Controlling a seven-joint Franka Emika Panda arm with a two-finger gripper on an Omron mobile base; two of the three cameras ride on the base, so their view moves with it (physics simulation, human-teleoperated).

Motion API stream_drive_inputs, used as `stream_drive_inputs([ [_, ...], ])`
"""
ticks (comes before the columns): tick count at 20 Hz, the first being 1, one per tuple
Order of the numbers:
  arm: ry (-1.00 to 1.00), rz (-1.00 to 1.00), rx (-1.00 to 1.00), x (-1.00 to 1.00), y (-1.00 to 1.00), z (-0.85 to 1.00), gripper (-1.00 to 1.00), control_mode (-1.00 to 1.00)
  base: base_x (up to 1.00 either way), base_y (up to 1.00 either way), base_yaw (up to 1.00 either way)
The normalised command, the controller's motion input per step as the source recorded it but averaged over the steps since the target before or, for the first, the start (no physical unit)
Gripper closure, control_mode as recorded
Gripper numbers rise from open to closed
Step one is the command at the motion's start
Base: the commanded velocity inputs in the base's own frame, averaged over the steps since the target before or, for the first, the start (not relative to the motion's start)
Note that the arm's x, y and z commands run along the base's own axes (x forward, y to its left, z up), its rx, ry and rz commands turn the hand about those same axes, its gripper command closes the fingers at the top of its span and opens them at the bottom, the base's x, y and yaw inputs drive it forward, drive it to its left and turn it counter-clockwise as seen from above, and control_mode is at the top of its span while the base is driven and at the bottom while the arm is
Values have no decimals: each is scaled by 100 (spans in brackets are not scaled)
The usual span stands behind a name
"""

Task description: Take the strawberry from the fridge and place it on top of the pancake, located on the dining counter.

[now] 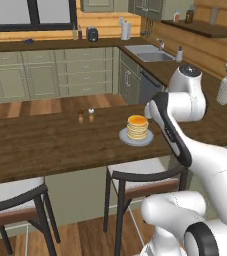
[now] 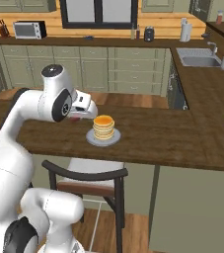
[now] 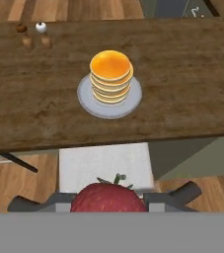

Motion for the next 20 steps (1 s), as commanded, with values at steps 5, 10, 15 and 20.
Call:
stream_drive_inputs([
  [5, 4, 0, 3, 100, -34, 0, 100, -100, 0, 0, 0],
  [10, 0, 0, 0, 98, 10, -29, 100, -100, 0, 0, 0],
  [15, 0, 0, 0, 93, 28, -54, 100, -100, 0, 0, 0],
  [20, 6, 2, 0, 96, -8, -32, 100, -100, 0, 0, 0],
])
